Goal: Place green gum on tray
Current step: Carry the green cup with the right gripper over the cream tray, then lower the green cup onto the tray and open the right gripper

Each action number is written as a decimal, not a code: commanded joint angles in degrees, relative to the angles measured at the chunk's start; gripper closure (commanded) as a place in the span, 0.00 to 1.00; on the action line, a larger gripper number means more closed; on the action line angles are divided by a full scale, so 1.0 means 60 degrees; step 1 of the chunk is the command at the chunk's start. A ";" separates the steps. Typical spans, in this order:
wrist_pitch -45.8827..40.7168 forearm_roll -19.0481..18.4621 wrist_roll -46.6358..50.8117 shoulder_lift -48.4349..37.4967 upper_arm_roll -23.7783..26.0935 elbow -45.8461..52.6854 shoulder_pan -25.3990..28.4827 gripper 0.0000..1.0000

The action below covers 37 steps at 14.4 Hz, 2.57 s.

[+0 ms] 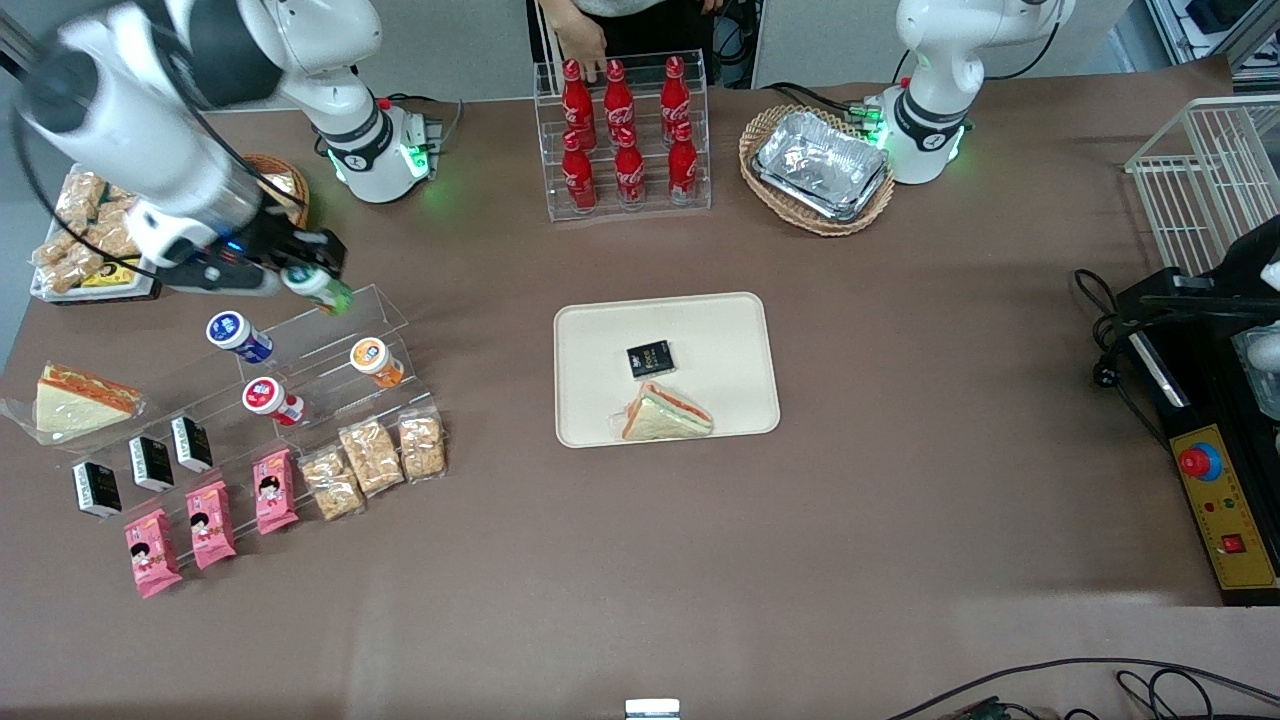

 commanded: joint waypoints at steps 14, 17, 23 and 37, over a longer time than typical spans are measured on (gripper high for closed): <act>-0.0696 0.0323 0.5734 0.4286 0.3584 0.5196 0.0688 0.61; 0.1514 0.0411 0.5751 0.4757 0.3584 0.3779 0.1112 0.61; 0.4669 0.0382 0.5736 0.6234 0.3584 0.1854 0.1743 0.61; 0.6356 0.0294 0.5736 0.7791 0.3555 0.1517 0.2447 0.00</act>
